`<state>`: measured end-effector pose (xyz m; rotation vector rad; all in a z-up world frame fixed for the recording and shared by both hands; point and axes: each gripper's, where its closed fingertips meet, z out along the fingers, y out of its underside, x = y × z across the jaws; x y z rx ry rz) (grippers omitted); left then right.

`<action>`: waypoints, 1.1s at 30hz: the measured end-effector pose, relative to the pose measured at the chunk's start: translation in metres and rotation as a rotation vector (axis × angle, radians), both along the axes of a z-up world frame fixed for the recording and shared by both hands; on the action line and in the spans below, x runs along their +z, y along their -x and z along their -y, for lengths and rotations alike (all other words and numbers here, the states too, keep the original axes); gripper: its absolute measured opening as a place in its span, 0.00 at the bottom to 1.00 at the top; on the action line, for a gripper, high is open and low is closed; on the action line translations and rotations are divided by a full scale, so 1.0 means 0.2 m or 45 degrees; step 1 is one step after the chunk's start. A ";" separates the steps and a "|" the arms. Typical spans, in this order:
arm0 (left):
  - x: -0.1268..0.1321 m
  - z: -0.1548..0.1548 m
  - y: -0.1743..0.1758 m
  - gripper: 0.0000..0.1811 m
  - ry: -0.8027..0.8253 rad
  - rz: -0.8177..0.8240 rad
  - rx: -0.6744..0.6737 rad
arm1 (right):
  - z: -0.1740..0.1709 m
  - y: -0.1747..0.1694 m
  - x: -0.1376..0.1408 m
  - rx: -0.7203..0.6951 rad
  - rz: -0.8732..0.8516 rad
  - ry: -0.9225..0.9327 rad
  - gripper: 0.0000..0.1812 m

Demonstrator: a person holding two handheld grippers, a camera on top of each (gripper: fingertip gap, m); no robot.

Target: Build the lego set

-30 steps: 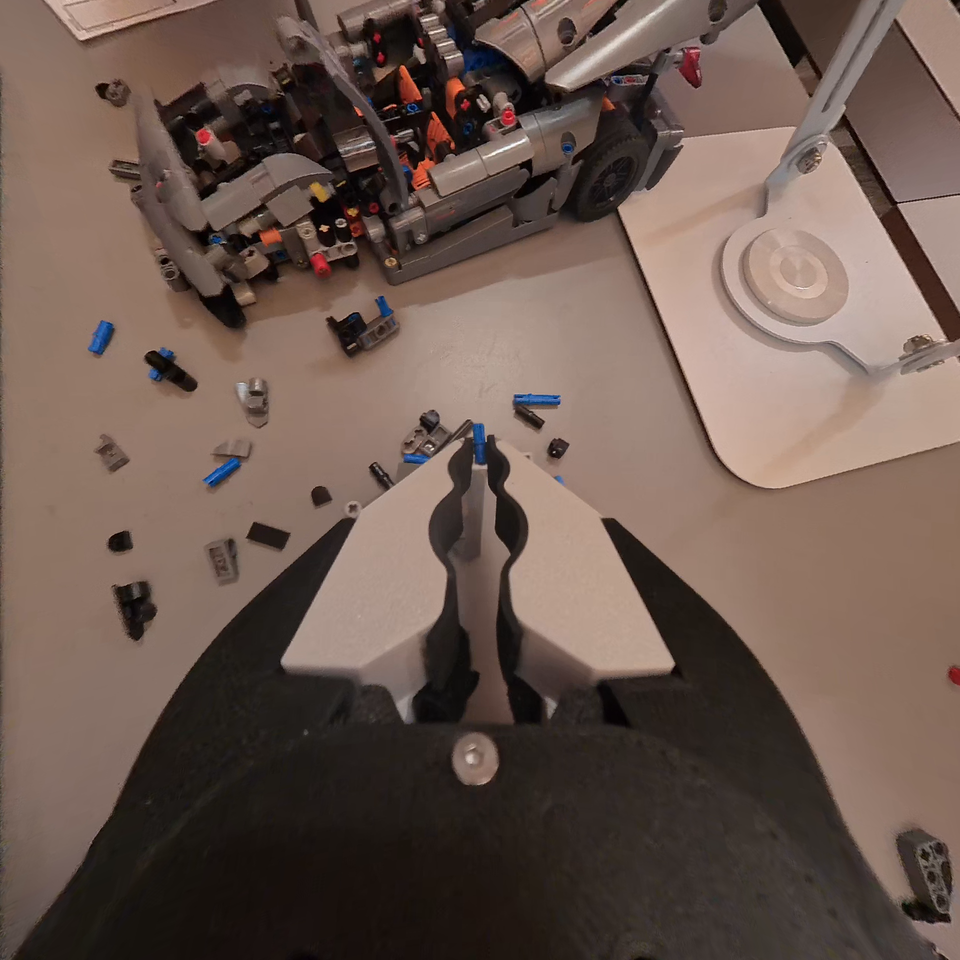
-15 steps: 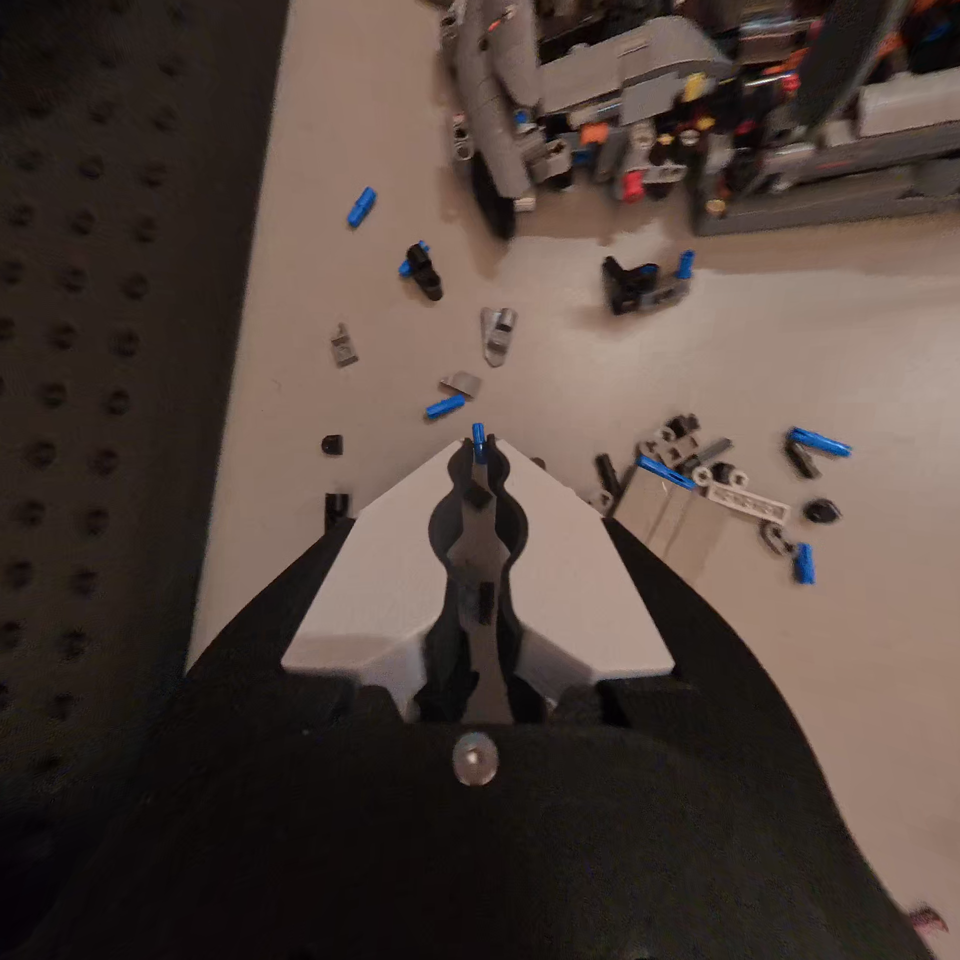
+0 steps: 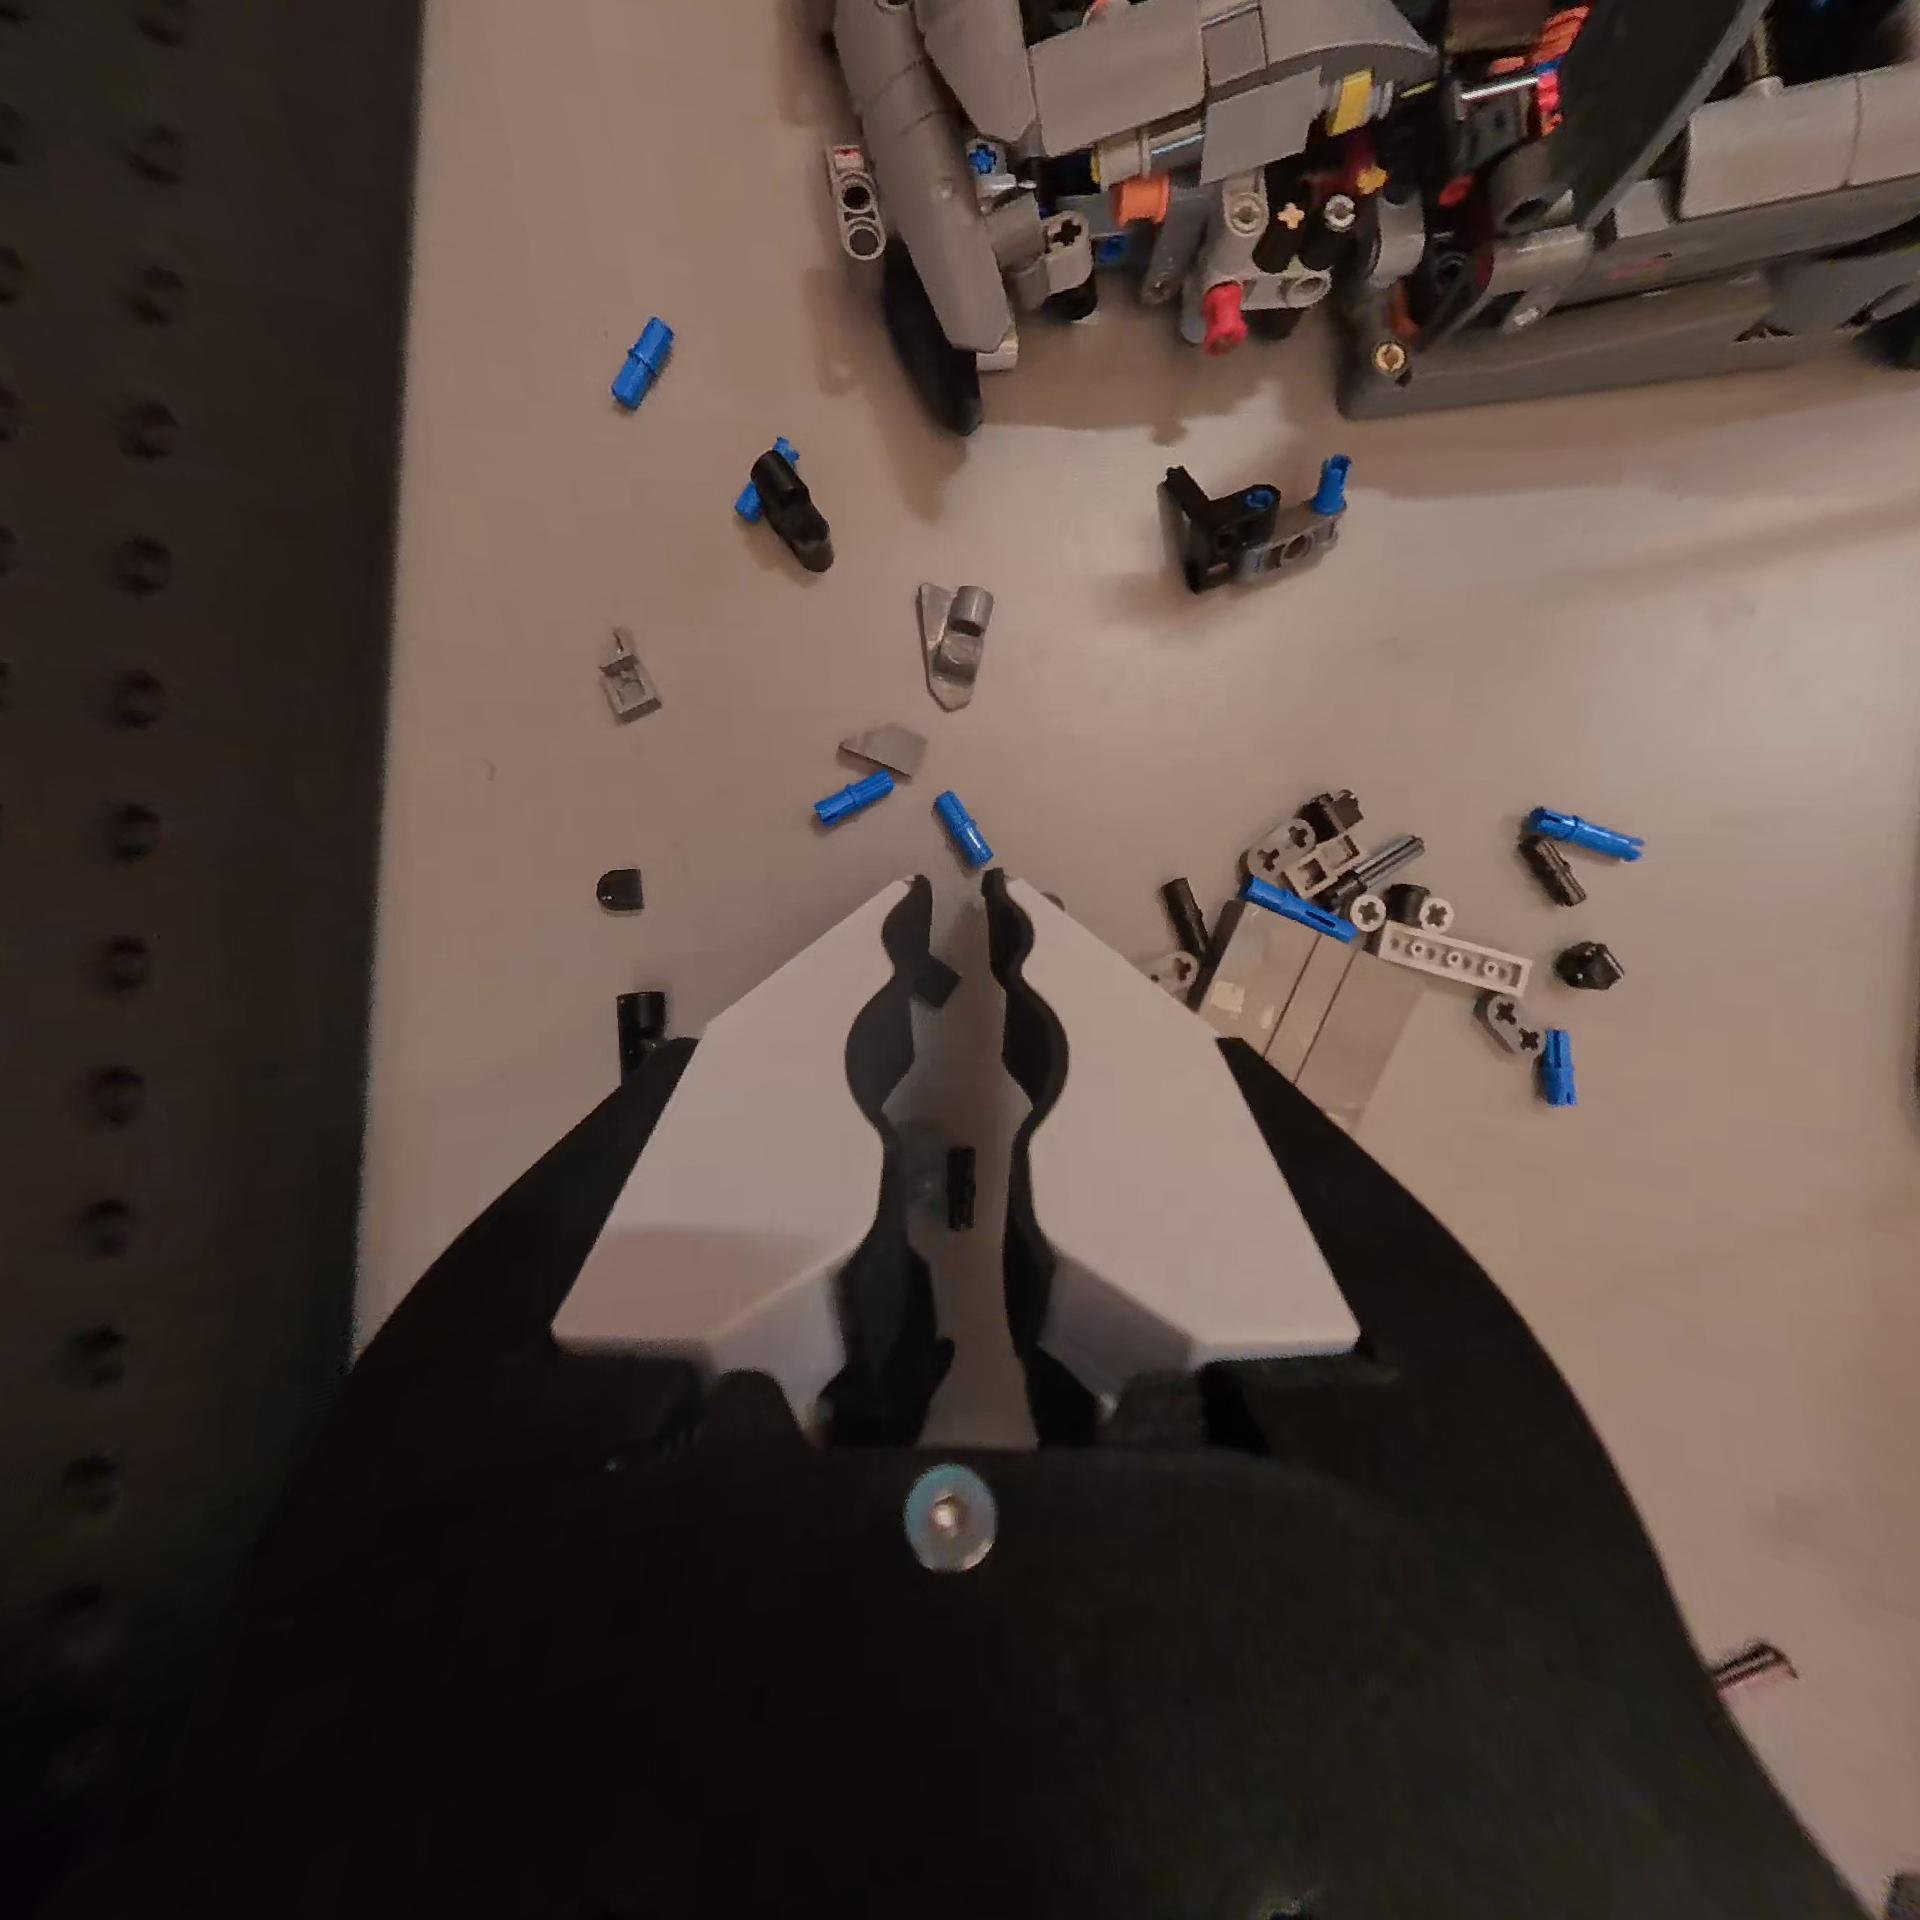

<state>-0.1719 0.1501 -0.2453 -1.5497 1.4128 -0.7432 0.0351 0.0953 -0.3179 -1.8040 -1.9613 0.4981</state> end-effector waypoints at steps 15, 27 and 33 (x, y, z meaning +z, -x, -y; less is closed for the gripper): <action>0.00 0.00 0.00 0.15 -0.002 0.000 0.003 | 0.03 0.00 -0.04 -0.176 0.035 0.106 0.03; 0.00 0.00 0.00 0.15 -0.005 -0.003 -0.002 | 0.00 0.06 -0.04 -0.245 -0.007 0.116 0.04; 0.01 0.00 0.00 0.15 -0.010 -0.001 0.001 | -0.02 0.04 0.00 -0.403 -0.111 0.145 0.10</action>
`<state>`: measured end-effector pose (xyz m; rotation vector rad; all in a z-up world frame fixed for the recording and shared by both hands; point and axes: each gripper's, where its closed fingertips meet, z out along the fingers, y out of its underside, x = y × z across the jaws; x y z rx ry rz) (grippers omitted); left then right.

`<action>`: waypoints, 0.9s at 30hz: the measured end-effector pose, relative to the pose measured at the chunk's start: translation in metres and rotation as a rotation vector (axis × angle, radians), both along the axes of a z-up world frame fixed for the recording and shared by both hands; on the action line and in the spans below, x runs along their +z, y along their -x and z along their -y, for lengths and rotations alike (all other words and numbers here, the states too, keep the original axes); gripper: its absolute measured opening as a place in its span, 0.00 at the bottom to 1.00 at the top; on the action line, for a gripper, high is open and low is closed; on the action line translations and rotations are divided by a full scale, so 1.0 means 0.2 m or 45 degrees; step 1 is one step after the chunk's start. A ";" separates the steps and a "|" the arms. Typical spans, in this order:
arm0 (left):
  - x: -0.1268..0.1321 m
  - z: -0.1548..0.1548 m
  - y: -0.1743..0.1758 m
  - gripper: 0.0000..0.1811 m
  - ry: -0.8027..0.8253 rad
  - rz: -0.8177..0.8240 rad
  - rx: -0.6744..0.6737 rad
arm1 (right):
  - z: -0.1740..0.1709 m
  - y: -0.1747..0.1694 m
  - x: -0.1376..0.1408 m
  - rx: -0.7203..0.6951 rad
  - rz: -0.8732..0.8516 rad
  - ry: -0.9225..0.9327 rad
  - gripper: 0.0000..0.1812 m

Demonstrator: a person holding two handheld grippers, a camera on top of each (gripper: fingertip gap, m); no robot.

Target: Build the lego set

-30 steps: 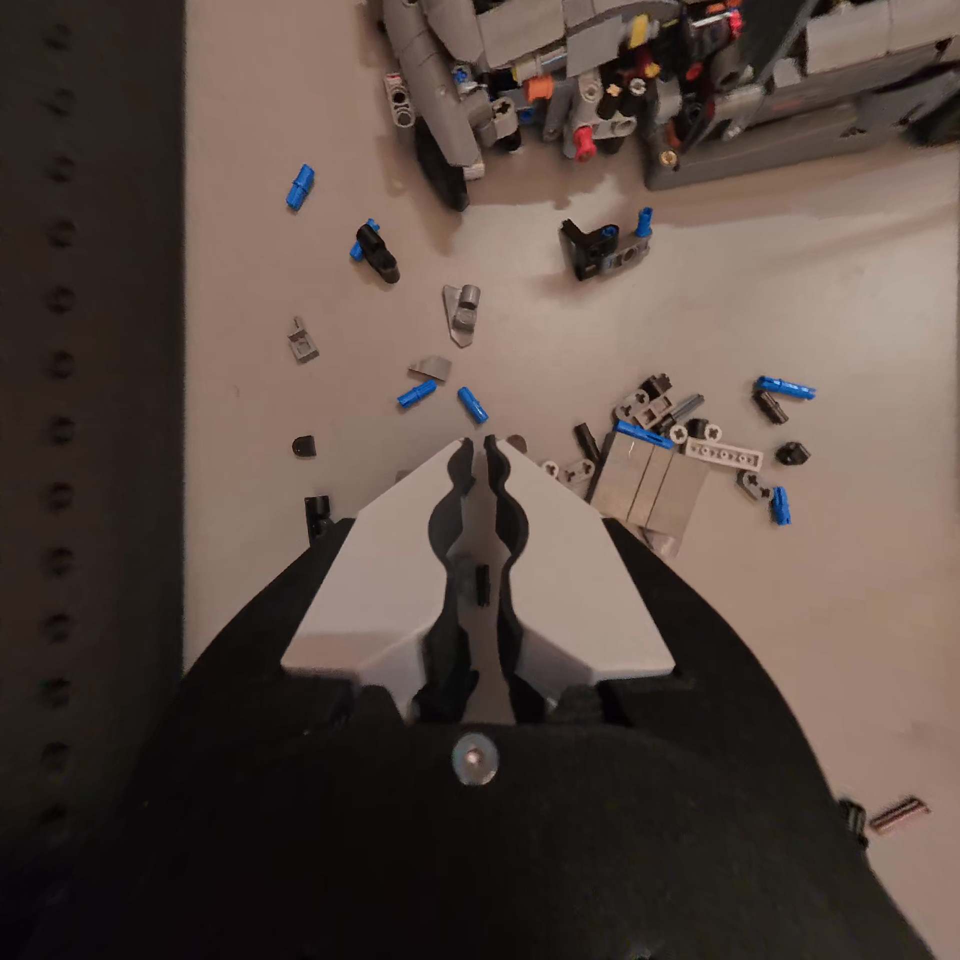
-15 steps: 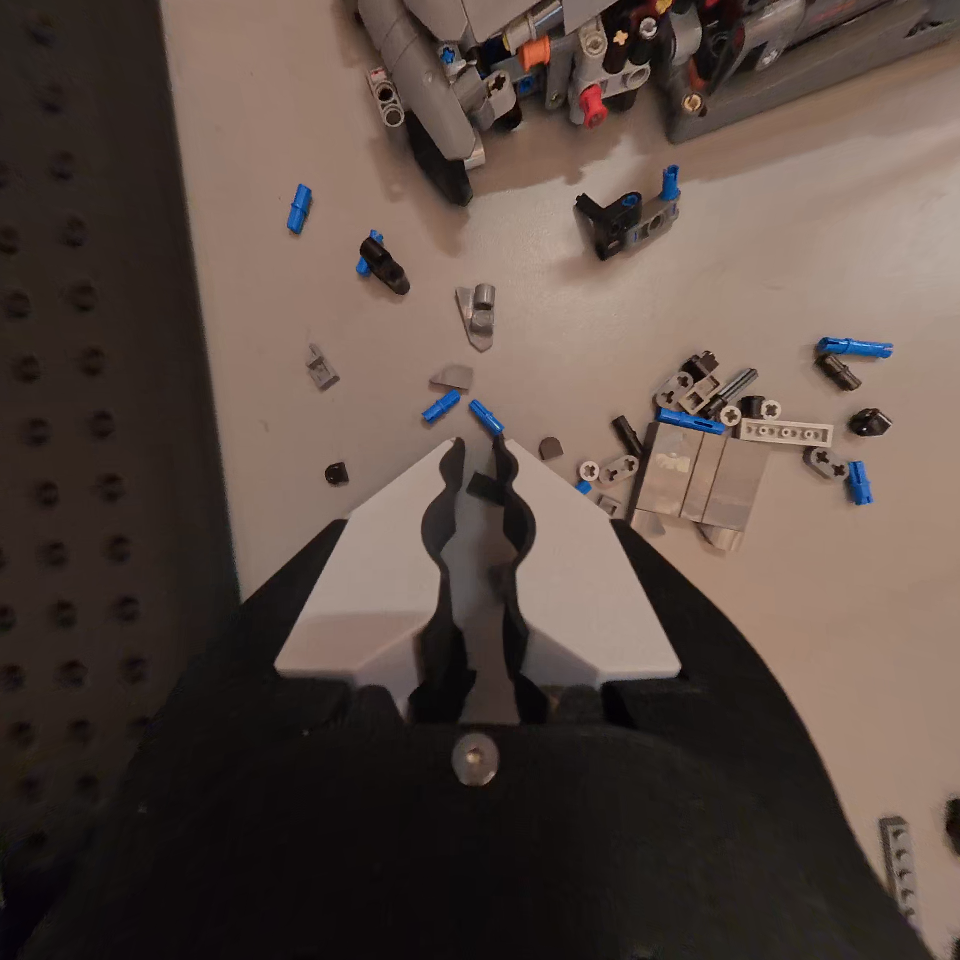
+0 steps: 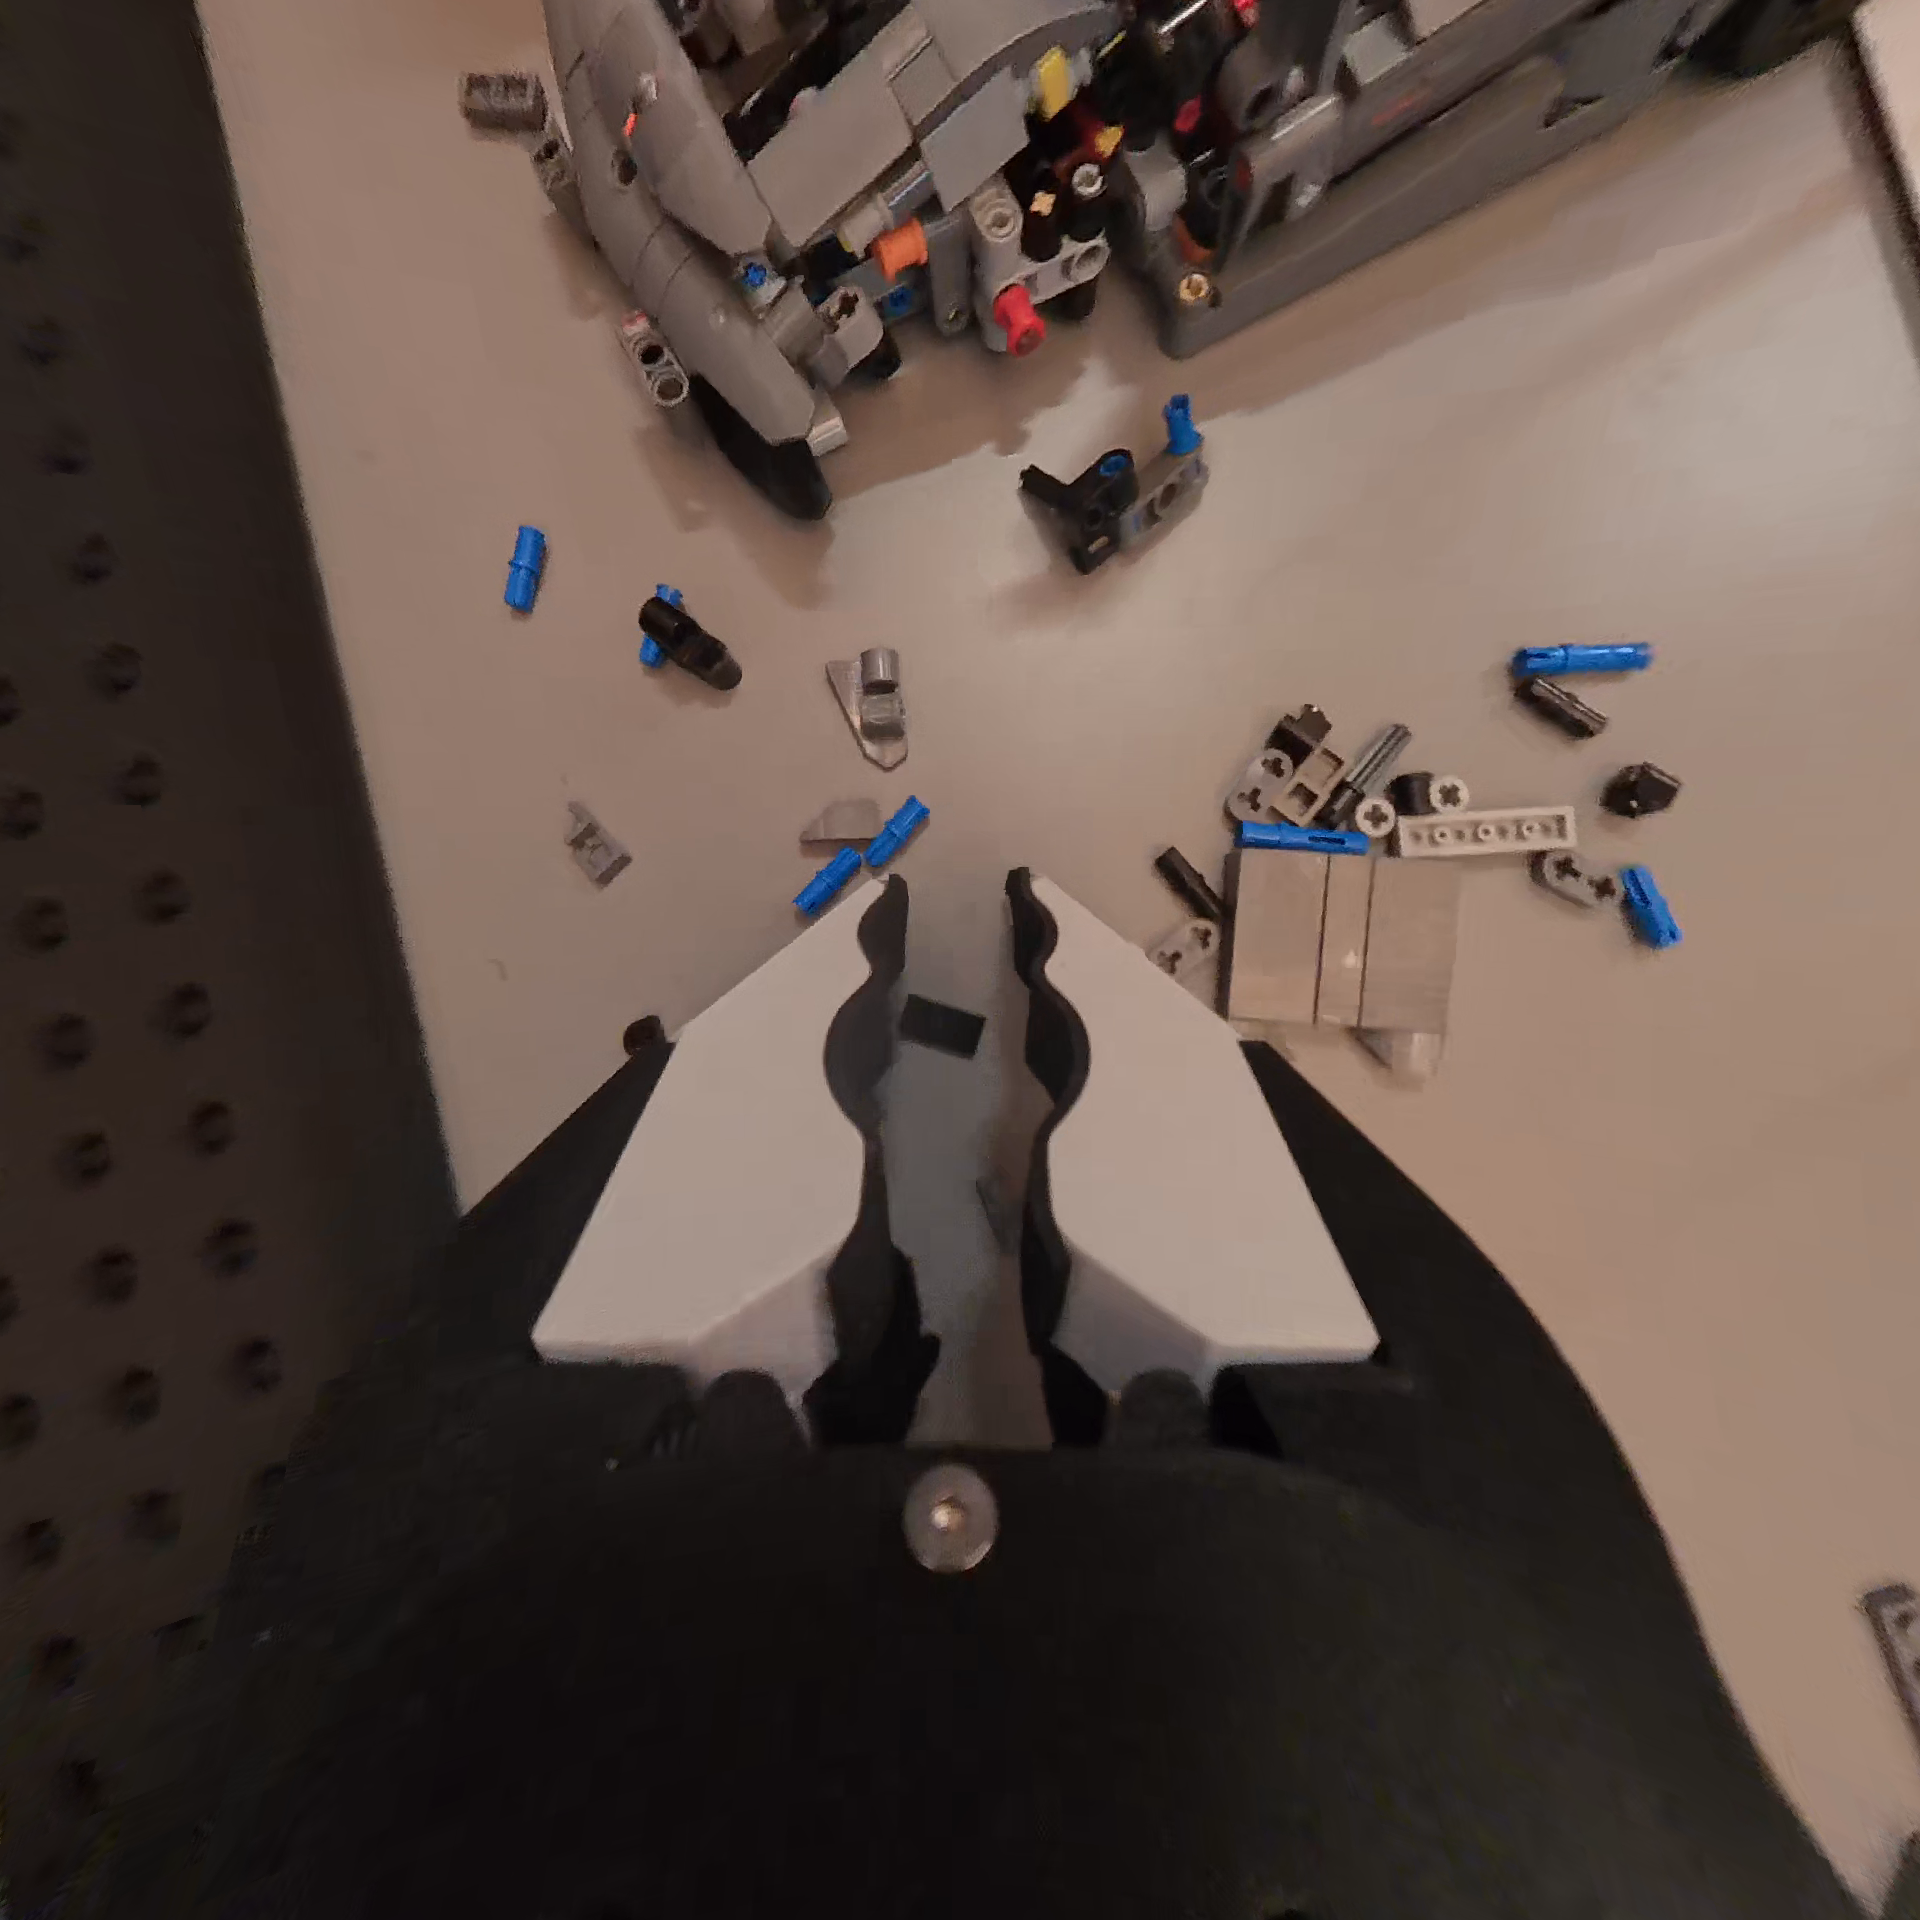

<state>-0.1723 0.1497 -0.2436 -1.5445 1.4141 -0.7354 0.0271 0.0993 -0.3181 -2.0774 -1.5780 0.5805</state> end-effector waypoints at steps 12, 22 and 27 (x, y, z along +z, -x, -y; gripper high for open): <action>0.00 0.00 0.00 0.15 0.006 0.001 -0.001 | 0.08 0.12 -0.03 -0.125 0.013 -0.019 0.08; -0.02 0.00 -0.01 0.15 0.014 -0.010 -0.002 | 0.09 0.13 -0.01 -0.163 0.073 -0.154 0.06; -0.01 -0.01 0.00 0.15 0.014 0.001 0.010 | 0.07 0.09 -0.03 -0.194 0.096 -0.151 0.04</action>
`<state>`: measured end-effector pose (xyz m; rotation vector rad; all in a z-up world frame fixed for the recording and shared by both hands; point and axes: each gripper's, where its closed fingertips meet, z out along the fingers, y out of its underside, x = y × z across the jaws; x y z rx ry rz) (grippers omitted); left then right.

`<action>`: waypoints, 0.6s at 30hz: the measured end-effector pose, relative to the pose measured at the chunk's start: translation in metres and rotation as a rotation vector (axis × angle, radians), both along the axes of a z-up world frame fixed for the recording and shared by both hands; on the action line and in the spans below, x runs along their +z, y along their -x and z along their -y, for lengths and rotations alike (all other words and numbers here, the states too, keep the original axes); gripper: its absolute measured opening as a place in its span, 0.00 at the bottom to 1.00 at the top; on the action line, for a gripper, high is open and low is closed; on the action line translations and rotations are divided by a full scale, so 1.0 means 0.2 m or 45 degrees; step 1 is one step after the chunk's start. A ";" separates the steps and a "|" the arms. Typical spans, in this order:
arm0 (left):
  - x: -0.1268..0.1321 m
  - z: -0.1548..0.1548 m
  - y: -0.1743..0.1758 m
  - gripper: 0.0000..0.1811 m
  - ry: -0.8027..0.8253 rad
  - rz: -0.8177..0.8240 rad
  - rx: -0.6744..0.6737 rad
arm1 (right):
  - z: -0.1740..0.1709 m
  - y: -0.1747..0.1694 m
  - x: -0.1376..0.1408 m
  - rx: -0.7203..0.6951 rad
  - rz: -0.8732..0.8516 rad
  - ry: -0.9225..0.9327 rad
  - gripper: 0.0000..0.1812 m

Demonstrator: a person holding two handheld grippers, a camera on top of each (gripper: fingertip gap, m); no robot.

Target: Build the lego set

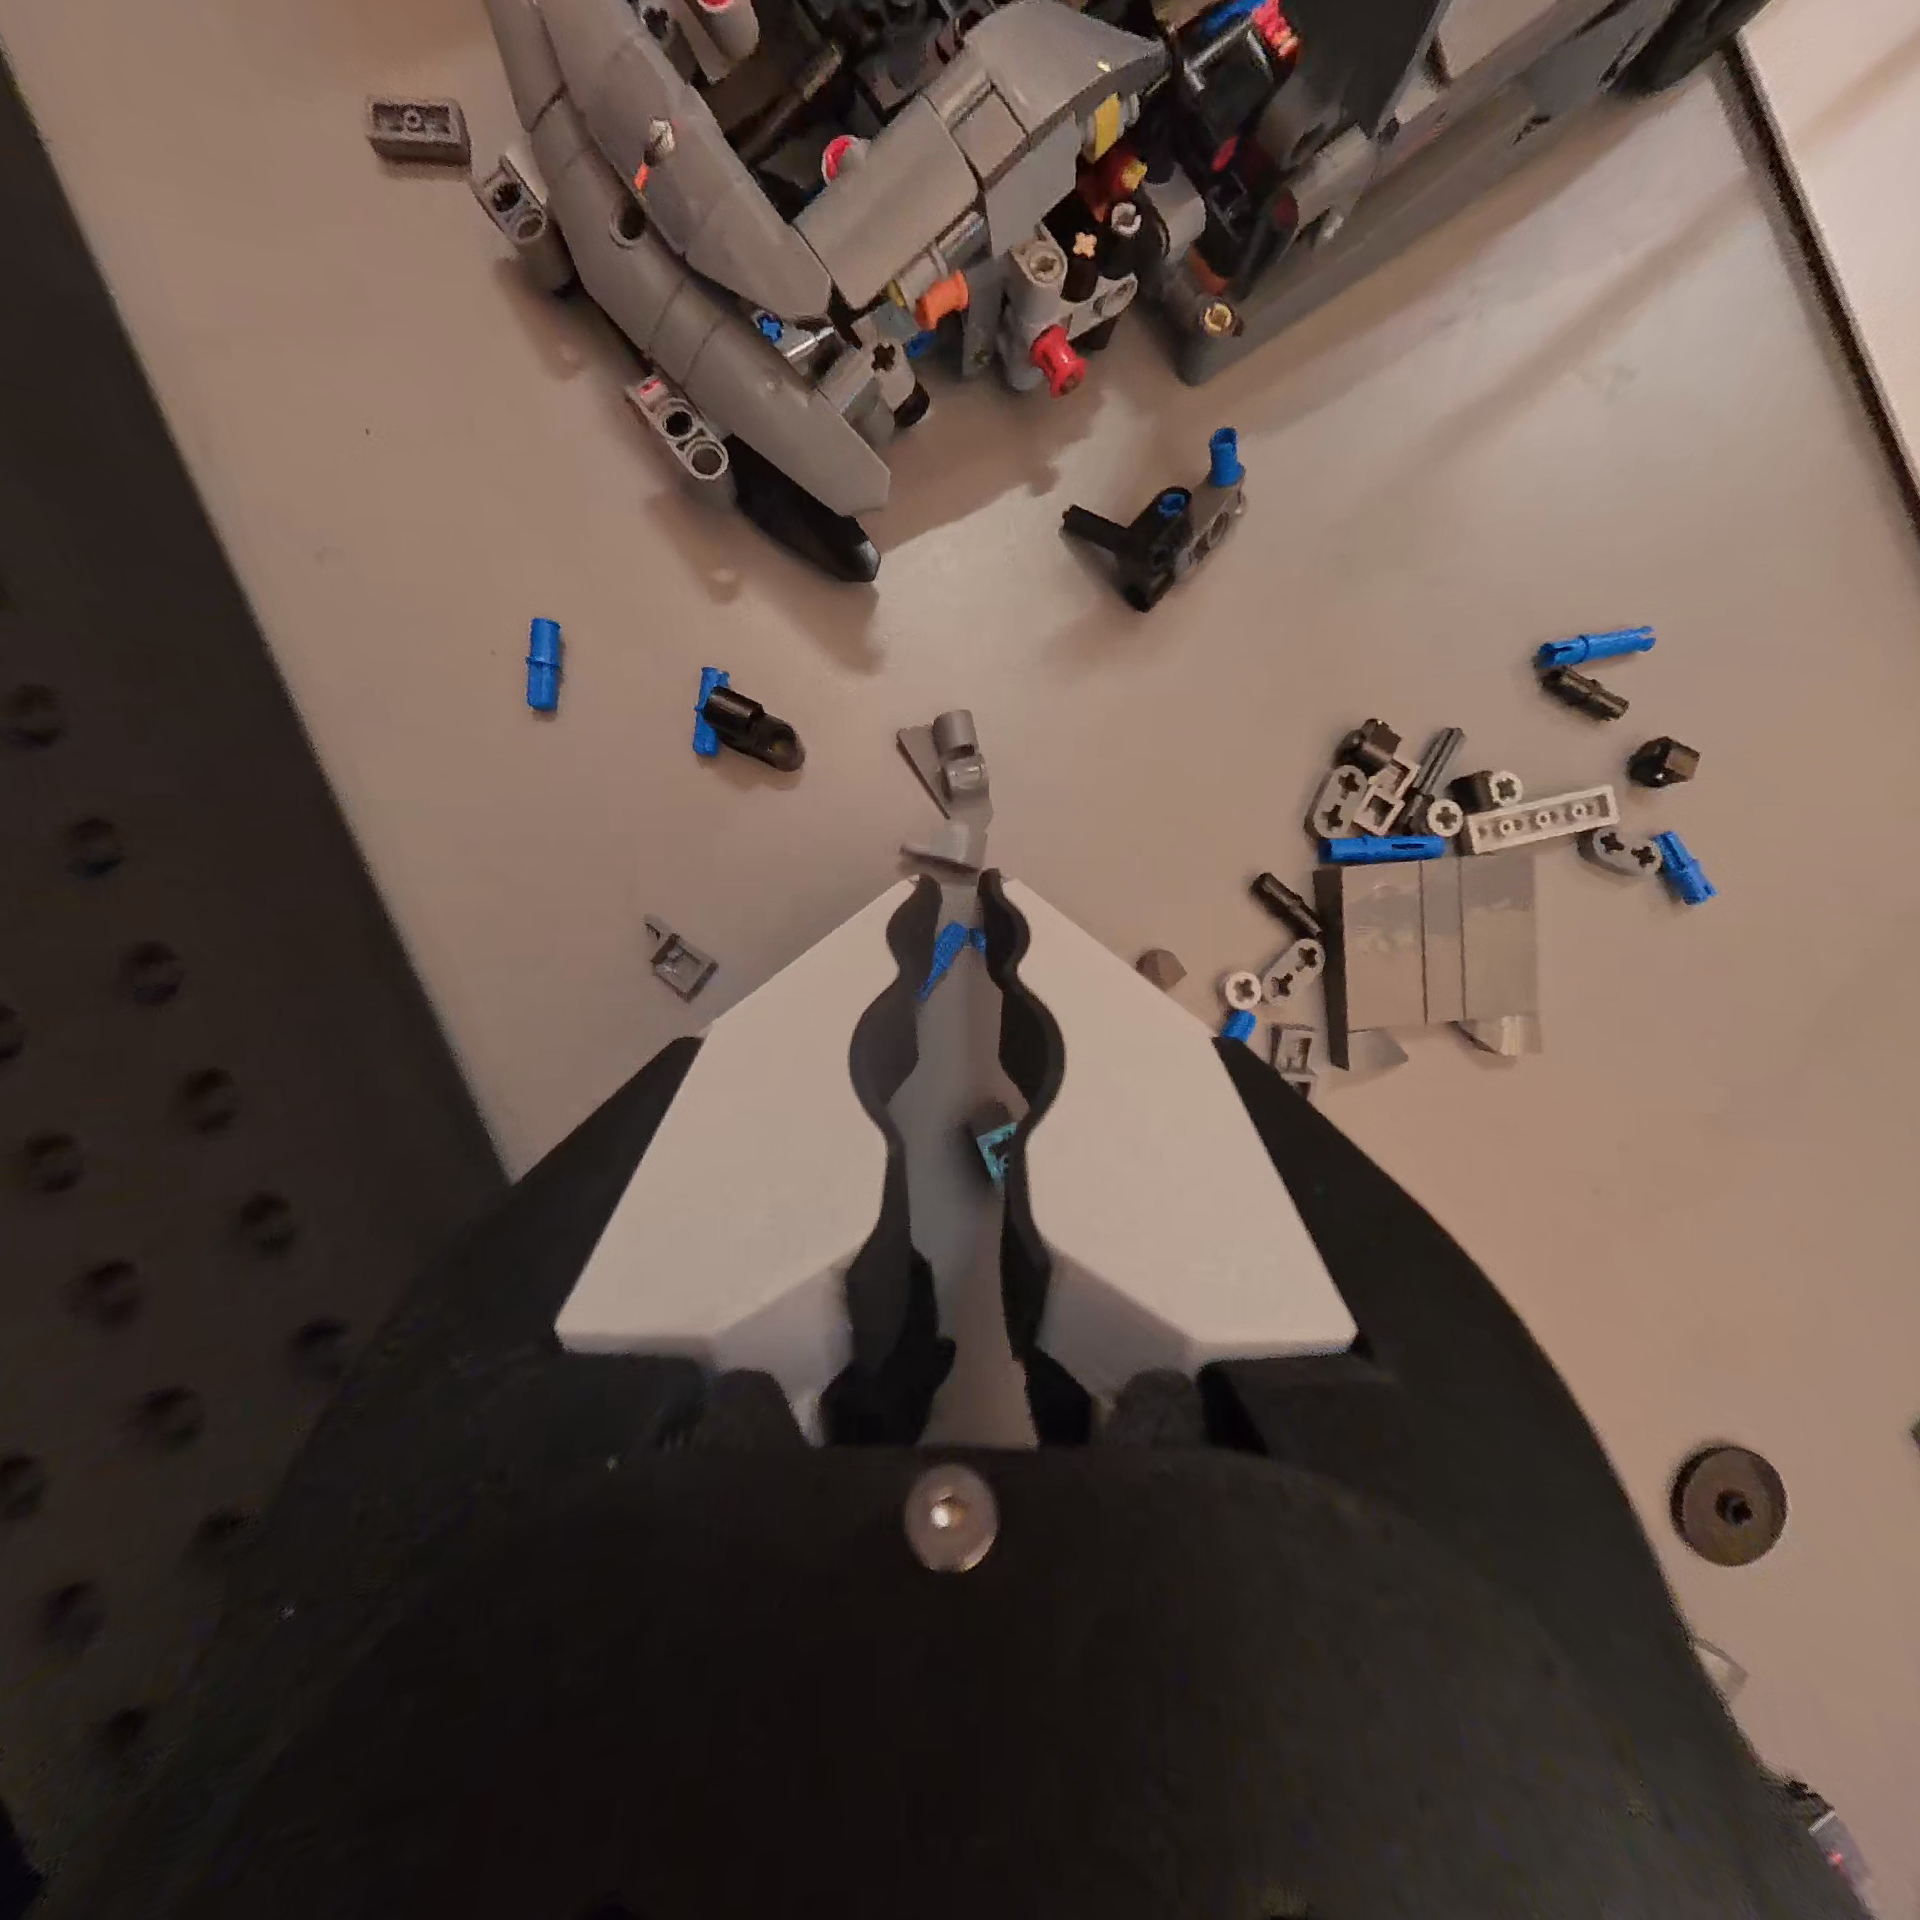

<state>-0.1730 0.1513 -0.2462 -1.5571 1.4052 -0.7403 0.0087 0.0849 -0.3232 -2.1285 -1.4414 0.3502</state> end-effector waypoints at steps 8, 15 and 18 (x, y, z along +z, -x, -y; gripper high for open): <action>-0.02 0.00 0.00 0.15 0.012 -0.011 -0.004 | 0.01 0.01 -0.01 0.018 0.014 -0.027 0.00; -0.02 -0.01 0.00 0.15 0.015 -0.011 0.001 | 0.01 0.01 0.00 0.010 0.009 -0.025 0.01; -0.02 -0.01 0.00 0.15 0.017 -0.009 0.001 | 0.01 0.01 0.00 0.008 0.008 -0.022 0.02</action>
